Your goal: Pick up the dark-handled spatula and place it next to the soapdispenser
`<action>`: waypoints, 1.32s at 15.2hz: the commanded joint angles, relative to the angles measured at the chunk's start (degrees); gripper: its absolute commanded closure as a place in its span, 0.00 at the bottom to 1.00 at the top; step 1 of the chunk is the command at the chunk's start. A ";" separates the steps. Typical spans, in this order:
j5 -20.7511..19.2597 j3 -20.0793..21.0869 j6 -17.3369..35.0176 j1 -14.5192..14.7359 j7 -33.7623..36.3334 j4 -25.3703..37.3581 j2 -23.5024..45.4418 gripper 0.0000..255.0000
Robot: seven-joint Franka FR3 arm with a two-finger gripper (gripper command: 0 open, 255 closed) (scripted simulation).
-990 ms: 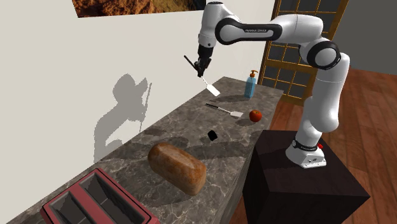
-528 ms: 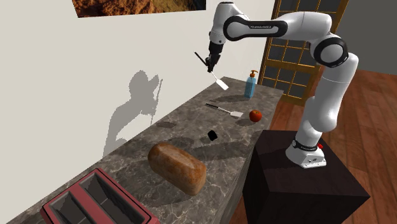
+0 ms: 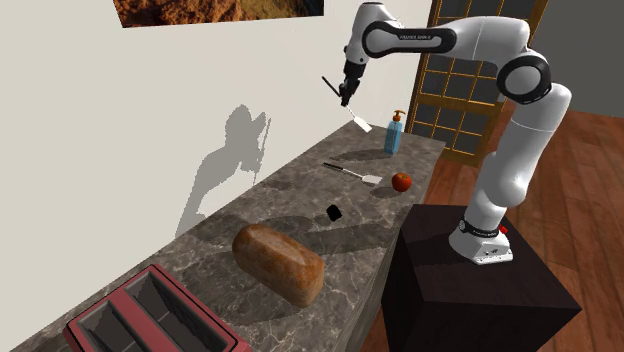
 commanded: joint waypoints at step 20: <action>3.82 -10.25 4.79 -8.67 -19.85 -4.99 0.31 1.00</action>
